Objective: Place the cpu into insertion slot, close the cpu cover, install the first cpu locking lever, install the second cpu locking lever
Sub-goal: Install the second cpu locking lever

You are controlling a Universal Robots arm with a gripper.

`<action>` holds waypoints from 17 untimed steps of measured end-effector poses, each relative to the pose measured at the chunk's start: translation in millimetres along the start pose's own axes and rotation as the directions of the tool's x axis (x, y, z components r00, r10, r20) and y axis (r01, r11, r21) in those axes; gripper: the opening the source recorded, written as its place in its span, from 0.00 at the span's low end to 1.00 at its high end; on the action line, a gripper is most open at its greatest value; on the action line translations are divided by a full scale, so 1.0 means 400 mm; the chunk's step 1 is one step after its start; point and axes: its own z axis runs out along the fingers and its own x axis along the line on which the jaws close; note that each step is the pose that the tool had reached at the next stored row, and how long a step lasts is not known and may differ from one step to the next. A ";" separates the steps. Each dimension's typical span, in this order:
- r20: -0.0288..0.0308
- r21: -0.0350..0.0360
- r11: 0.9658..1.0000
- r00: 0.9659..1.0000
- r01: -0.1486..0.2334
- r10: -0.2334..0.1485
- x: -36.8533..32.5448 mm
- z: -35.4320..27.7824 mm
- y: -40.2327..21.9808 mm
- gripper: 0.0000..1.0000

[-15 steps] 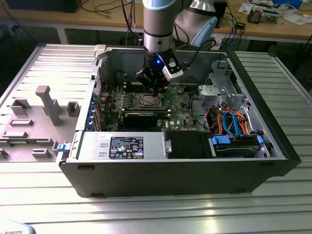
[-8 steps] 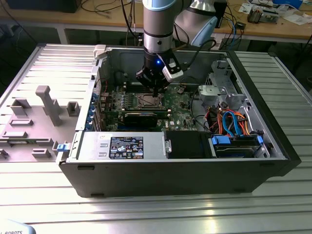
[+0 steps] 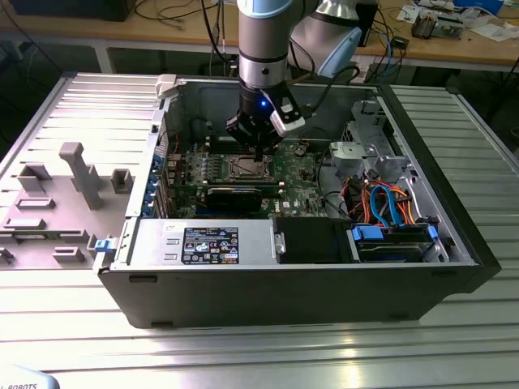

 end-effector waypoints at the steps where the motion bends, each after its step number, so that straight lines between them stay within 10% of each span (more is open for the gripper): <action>1: 0.000 0.000 1.000 1.000 0.000 0.000 0.000 0.000 -0.002 0.11; 17: 0.000 0.000 1.000 1.000 0.000 0.000 0.000 -0.020 -0.031 0.11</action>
